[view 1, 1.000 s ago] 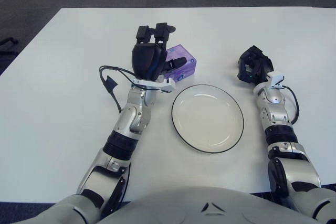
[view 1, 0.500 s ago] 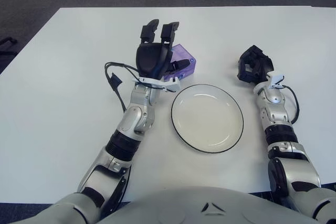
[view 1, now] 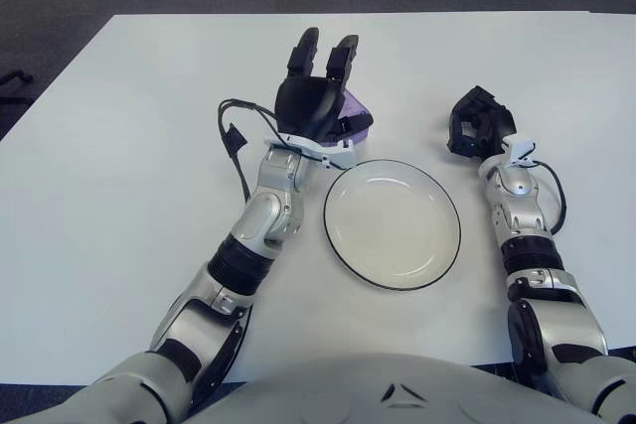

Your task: Put the tissue paper into the plate.

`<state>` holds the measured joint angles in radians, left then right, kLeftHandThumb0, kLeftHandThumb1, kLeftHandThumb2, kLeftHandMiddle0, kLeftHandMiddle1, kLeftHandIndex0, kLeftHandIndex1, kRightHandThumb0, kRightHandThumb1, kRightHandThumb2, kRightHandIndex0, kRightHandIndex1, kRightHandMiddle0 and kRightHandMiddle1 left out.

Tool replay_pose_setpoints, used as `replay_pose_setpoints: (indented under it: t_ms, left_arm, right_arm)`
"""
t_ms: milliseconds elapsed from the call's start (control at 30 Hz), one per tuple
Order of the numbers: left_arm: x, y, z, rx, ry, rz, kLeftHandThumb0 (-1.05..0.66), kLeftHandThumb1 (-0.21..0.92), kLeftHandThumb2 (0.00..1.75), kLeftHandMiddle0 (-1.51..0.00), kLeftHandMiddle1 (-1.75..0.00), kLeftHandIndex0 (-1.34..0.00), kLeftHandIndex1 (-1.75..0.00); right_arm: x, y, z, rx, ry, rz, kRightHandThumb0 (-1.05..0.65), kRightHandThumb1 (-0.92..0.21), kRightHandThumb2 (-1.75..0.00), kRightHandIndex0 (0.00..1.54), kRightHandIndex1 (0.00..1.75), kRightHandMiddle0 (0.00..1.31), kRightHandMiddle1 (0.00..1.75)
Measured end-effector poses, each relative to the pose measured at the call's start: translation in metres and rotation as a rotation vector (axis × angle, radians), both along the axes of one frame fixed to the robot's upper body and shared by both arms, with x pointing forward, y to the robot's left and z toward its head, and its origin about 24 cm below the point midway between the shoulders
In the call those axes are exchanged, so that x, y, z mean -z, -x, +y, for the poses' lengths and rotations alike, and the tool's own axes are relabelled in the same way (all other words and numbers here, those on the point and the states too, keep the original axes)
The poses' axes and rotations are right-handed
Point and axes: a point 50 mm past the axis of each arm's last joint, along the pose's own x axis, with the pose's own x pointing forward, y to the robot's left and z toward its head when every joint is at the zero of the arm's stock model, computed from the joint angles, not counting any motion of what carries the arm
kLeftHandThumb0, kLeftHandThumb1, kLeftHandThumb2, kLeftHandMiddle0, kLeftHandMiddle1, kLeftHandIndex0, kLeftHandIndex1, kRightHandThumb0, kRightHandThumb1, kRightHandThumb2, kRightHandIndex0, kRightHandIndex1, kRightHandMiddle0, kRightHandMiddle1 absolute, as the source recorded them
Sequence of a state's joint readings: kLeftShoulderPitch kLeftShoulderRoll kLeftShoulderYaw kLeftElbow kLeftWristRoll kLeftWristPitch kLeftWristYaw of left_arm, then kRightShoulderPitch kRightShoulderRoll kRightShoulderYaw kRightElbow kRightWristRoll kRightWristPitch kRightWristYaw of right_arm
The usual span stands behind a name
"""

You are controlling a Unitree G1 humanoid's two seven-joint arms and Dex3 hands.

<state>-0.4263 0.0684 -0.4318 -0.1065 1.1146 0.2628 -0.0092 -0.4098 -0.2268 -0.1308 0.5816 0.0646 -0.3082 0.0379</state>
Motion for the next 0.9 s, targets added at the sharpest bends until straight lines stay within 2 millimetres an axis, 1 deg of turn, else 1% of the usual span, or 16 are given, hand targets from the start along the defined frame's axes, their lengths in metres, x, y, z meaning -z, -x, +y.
replay_pose_setpoints:
  t_ms: [267, 633, 900]
  left_arm:
    - [0.008, -0.003, -0.004, 0.016, -0.021, 0.126, -1.05, 0.92, 0.89, 0.0, 0.0, 0.0, -0.22]
    - [0.022, -0.012, -0.003, 0.001, -0.047, 0.307, -1.05, 0.92, 0.94, 0.0, 0.0, 0.0, -0.2]
    - [0.026, -0.015, -0.003, -0.014, -0.04, 0.362, -1.05, 0.92, 0.99, 0.0, 0.0, 0.0, -0.17]
  right_arm:
    - [0.0, 0.0, 0.0, 0.008, 0.002, 0.001, -0.46, -0.37, -1.25, 1.25, 1.75, 0.57, 1.75]
    - [0.0, 0.0, 0.0, 0.007, 0.005, -0.001, -0.46, -0.37, -1.24, 1.28, 1.75, 0.57, 1.75]
    - [-0.001, 0.0, 0.0, 0.014, 0.007, -0.003, -0.46, -0.37, -1.24, 1.28, 1.75, 0.57, 1.75]
